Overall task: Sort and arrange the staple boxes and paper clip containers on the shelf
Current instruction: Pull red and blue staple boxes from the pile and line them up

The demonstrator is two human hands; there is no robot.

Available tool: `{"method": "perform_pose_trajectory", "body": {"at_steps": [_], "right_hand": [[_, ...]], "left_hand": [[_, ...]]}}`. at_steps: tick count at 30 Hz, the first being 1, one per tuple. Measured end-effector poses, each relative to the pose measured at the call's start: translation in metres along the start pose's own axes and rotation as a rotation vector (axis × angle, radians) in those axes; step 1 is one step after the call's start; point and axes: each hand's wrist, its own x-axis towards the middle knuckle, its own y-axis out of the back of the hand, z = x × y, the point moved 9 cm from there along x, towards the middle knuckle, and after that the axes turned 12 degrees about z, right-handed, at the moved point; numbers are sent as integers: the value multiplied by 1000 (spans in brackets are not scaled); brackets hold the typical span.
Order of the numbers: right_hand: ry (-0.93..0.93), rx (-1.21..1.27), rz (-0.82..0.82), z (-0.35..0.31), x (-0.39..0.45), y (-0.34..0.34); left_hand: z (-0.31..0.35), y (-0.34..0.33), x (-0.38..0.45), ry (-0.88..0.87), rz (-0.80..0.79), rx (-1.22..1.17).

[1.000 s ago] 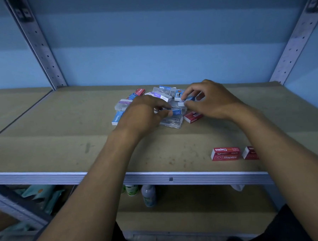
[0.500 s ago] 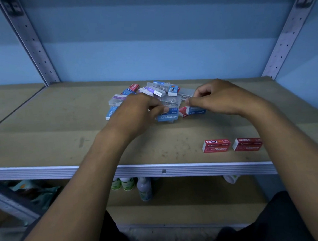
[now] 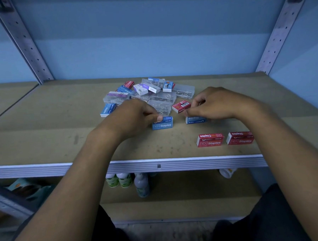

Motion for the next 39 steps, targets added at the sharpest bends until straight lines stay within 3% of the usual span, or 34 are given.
{"method": "perform_pose_trajectory", "body": {"at_steps": [13,21,29,39], "right_hand": [[60,107,-83,7,-10,2],[162,285,49,-8,-9,18],[186,384,25,-17,-10,16],[184,275,-49,-16,-13,7]], "left_hand": [[9,12,-1,-20,69,-145],[13,5,0,-24,45,-152],[13,1,2,-35,60,-129],[16,-3,4,-88,73,-86]]}}
